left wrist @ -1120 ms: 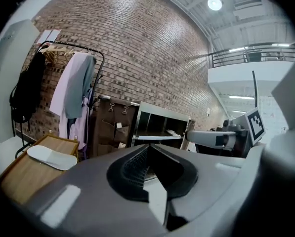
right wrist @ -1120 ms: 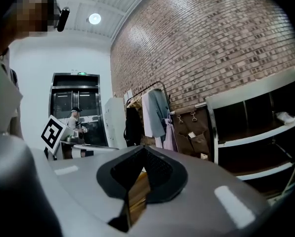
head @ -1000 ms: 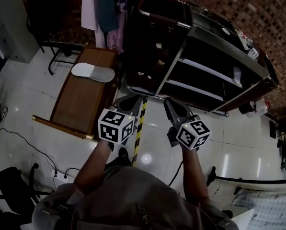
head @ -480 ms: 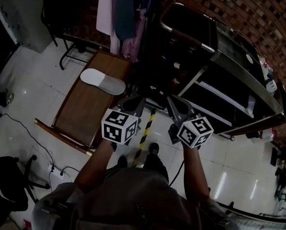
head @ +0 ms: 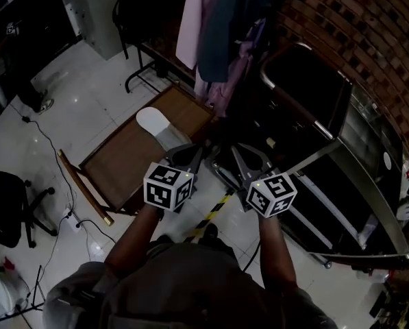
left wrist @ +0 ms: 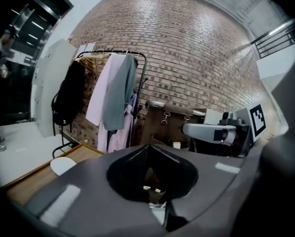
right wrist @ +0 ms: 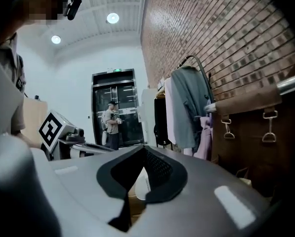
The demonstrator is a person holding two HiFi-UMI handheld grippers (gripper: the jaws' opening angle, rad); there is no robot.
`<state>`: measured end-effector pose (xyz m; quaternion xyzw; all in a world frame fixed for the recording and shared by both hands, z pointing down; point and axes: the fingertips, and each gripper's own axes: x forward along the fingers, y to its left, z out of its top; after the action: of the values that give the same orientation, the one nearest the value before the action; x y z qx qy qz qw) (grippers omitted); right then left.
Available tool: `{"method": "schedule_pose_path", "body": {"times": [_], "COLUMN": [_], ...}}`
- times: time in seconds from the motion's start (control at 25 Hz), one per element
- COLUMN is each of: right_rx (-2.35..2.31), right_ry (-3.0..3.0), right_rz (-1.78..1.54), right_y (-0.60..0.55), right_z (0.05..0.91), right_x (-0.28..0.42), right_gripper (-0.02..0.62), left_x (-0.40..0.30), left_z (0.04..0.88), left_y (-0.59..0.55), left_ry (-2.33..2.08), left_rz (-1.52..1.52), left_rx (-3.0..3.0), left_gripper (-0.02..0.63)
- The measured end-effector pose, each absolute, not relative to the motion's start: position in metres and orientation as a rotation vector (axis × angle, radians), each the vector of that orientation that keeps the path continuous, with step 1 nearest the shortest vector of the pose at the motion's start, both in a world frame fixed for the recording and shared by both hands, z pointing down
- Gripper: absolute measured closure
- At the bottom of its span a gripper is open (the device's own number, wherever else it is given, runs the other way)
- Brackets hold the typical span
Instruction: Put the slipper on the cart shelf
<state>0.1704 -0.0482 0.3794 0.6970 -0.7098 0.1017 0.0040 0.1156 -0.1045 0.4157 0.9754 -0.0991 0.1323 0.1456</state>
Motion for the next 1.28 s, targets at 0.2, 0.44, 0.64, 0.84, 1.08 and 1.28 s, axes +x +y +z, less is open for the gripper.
{"method": "schedule_pose_path", "body": {"times": [0.2,0.44,0.64,0.84,1.08,1.28], "right_rx": [1.948,1.715,1.557,1.46,1.426,1.423], "right_ry": [-2.385,-2.464,-2.454,-2.356,-2.25,-2.172], "right_rz": [0.339,0.392,0.429,0.52,0.556,0.617], "right_y": [-0.084,-0.14,-0.185,-0.225,-0.265,-0.295], "right_z": [0.39,0.422,0.456,0.509,0.569,0.618], "right_x": [0.178,0.158,0.129,0.111,0.107,0.113], "right_gripper": [0.595,0.595,0.595,0.567,0.501,0.468], "left_x": [0.104,0.063,0.037,0.021,0.004,-0.004], "left_z": [0.421,0.434,0.45,0.478,0.519,0.549], "left_y": [-0.134,-0.174,-0.211,-0.246,-0.273,-0.29], "left_ry": [-0.591,-0.879,-1.0,-1.045,-1.055,-1.047], "left_rz": [0.379,0.401,0.392,0.419,0.437,0.458], "left_rx": [2.739,2.645,2.581,2.535,2.449,2.4], "left_gripper": [0.598,0.598,0.598,0.598,0.598,0.598]}}
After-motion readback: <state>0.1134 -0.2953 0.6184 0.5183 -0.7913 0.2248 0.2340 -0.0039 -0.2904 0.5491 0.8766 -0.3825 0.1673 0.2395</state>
